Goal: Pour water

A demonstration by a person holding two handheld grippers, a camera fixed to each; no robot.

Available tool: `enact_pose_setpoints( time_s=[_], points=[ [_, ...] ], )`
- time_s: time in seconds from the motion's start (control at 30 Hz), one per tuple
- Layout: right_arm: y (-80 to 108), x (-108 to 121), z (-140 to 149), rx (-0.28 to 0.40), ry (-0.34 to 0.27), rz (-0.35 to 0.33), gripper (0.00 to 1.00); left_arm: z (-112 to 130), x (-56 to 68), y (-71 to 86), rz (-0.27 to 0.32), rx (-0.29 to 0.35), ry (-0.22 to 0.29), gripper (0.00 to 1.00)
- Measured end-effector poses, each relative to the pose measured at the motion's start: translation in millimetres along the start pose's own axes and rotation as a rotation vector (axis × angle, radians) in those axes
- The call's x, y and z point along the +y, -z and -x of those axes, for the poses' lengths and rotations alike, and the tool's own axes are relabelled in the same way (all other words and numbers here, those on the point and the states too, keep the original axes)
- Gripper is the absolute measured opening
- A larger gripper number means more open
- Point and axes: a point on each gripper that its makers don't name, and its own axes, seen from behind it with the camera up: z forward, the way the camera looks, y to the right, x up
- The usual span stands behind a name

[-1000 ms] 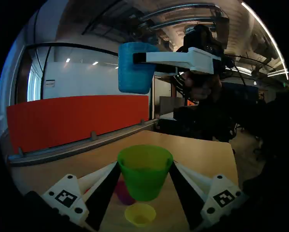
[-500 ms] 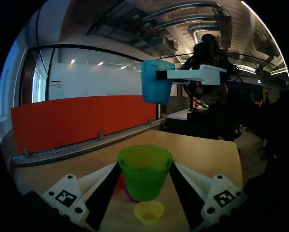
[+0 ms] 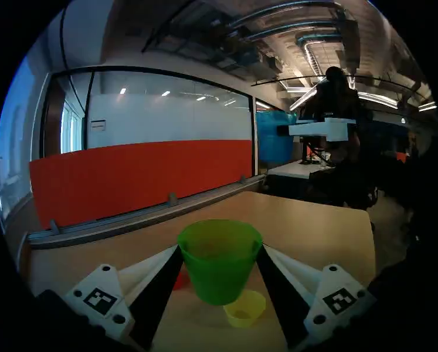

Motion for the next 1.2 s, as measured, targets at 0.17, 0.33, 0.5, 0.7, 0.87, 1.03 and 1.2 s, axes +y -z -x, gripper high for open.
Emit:
enact_pose_setpoints(
  time_s=[0.17,0.33,0.5,0.7,0.87,1.03,1.2],
  points=[
    [9.6,5,10,-0.003,0.005,0.020,0.88,5,-5.1,6.9,-0.016,-0.011,0.001,0.86],
    [12.2,6,16,-0.006,0.004,0.026,0.88,9,-9.7,10.2,-0.029,-0.019,-0.001,0.86],
    [12.2,5,21,-0.011,0.009,0.023,0.88,13,-11.0,12.2,-0.034,-0.025,0.003,0.86],
    [12.5,0,36,-0.035,0.023,0.014,0.89,19,-15.4,14.5,-0.044,-0.044,0.004,0.86],
    [12.8,-2,48,-0.058,0.016,0.003,0.89,27,-15.6,16.0,-0.041,-0.063,0.005,0.86],
    [13.1,-1,65,-0.096,0.014,-0.001,0.89,38,-15.0,17.4,-0.036,-0.095,-0.001,0.86],
    [12.5,-4,82,-0.137,-0.002,-0.016,0.89,50,-16.9,18.2,-0.036,-0.131,-0.001,0.86]
  ],
)
